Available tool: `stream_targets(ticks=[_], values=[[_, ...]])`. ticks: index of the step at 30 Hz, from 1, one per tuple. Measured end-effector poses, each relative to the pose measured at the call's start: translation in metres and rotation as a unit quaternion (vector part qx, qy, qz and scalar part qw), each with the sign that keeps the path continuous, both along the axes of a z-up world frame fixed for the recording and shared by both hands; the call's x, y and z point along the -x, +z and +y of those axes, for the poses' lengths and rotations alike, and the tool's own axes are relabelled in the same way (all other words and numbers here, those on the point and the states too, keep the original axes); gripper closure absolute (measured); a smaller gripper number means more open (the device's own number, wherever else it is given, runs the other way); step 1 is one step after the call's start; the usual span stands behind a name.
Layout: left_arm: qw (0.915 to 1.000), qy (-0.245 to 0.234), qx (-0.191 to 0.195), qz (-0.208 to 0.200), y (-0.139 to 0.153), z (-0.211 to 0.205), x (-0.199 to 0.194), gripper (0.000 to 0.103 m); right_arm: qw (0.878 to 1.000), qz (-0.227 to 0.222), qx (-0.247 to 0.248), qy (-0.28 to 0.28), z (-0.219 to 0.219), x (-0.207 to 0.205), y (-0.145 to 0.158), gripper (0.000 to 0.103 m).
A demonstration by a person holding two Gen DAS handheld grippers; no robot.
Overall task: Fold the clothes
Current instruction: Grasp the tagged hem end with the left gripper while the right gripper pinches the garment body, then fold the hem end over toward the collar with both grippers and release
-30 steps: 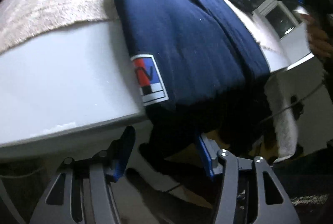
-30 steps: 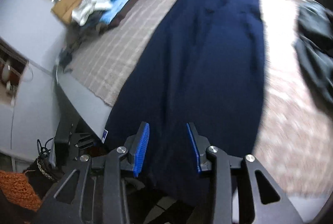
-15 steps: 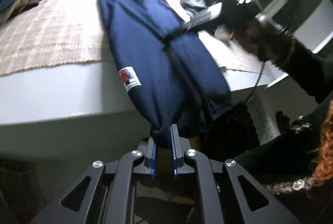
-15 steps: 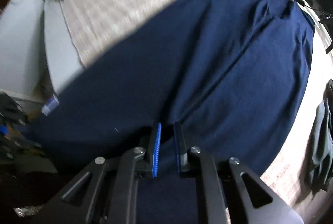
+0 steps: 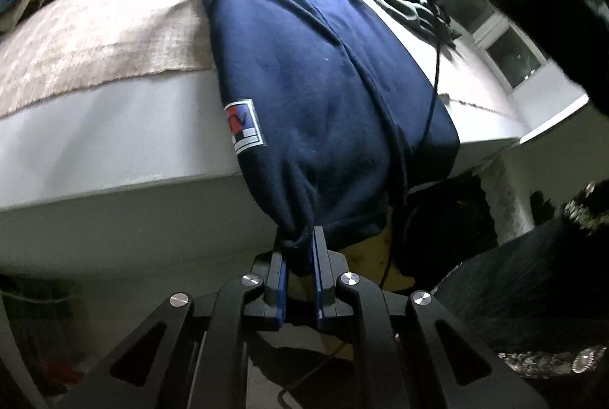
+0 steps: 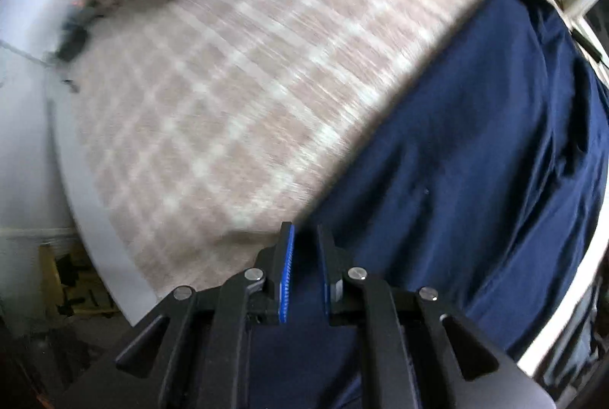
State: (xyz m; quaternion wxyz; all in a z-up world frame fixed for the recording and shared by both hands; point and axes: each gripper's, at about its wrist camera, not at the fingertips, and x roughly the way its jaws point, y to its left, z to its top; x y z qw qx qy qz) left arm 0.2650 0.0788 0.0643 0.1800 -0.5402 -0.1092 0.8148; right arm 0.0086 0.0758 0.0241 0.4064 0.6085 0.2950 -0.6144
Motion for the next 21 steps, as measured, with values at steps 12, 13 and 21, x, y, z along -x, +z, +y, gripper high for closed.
stream_targets(ticks=[12, 13, 21], values=[[1.0, -0.003, 0.009, -0.001, -0.001, 0.004, 0.006, 0.093, 0.999, -0.016, -0.046, 0.008, -0.006, -0.005, -0.008, 0.09], [0.9999, -0.004, 0.011, -0.001, 0.0, 0.005, 0.006, 0.093, 0.999, -0.022, -0.049, 0.005, -0.005, -0.005, -0.011, 0.09], [0.9999, -0.011, 0.013, 0.001, 0.002, 0.005, 0.005, 0.093, 0.997, -0.047, -0.054, 0.001, -0.008, -0.003, -0.015, 0.077]])
